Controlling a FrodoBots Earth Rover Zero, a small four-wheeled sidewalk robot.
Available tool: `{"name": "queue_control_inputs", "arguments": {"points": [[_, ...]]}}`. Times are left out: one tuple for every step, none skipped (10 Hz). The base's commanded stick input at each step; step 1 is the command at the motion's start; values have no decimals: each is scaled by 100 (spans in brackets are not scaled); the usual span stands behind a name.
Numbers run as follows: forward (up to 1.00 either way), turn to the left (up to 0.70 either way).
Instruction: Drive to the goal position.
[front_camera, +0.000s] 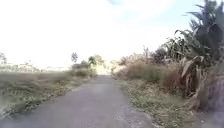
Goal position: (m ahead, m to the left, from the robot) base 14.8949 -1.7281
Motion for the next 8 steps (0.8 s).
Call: {"name": "queue_control_inputs", "arguments": {"points": [[70,0],[70,0],[70,0],[70,0],[70,0],[70,0],[70,0],[70,0]]}}
